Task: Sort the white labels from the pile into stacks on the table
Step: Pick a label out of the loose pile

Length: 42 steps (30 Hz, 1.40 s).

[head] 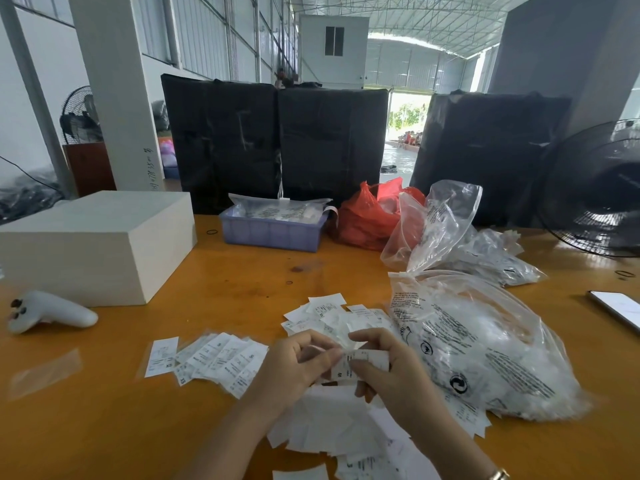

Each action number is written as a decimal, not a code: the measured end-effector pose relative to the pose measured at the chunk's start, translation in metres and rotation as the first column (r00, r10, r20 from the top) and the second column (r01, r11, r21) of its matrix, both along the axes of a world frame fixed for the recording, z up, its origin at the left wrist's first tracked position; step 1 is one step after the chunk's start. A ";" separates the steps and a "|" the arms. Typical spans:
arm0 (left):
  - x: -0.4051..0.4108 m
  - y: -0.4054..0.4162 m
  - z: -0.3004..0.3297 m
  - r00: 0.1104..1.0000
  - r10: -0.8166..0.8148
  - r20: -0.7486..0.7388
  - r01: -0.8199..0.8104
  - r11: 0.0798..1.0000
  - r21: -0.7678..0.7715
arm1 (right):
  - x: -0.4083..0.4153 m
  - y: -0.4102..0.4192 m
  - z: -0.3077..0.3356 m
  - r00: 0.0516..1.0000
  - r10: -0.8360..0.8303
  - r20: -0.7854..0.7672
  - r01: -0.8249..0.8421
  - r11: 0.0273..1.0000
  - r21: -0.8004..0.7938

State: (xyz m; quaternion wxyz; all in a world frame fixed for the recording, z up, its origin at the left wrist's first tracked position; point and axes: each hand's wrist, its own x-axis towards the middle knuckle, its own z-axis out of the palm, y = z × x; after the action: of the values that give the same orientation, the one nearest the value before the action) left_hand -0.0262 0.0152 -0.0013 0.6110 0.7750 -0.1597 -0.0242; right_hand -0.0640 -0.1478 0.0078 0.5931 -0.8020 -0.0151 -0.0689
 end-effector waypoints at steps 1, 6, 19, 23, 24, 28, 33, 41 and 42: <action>0.000 0.001 -0.001 1.000 0.014 0.003 -0.014 1.000 0.003 | 0.000 0.000 0.000 1.000 -0.009 0.001 0.009 1.000 0.012; 0.000 0.003 0.000 0.999 0.043 -0.025 -0.044 0.999 -0.016 | -0.001 -0.001 0.001 1.000 -0.012 -0.021 0.013 0.998 0.065; -0.001 0.001 0.003 0.992 0.073 -0.099 -0.085 0.989 -0.120 | 0.000 -0.005 0.004 0.997 0.015 -0.075 0.002 0.975 0.224; -0.002 0.001 0.003 0.990 0.093 -0.105 -0.106 0.987 -0.122 | -0.001 -0.005 0.005 0.999 0.003 -0.041 0.005 0.979 0.204; -0.002 0.000 0.004 0.990 0.087 -0.115 -0.102 0.986 -0.133 | -0.002 -0.004 0.005 0.999 0.010 -0.035 -0.004 0.984 0.181; -0.005 -0.002 0.003 0.990 0.066 -0.126 -0.086 0.984 -0.156 | -0.003 -0.002 0.003 0.999 0.037 -0.035 -0.033 0.991 0.133; -0.006 -0.004 0.004 0.988 0.014 -0.157 -0.043 0.982 -0.184 | 0.000 -0.005 0.002 0.999 -0.006 -0.049 0.019 0.967 0.255; -0.009 -0.003 0.006 0.986 0.026 -0.166 -0.054 0.984 -0.168 | 0.002 -0.002 -0.003 0.999 0.009 -0.049 0.003 0.967 0.256; -0.009 -0.004 0.006 0.986 0.038 -0.163 -0.065 0.984 -0.165 | 0.002 -0.001 -0.004 0.999 0.007 -0.044 0.003 0.975 0.220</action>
State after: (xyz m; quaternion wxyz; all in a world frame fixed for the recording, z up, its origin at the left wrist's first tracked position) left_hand -0.0355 0.0116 0.0052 0.6861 0.7195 -0.0917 -0.0564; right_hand -0.0619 -0.1488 0.0035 0.6787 -0.7326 0.0050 -0.0514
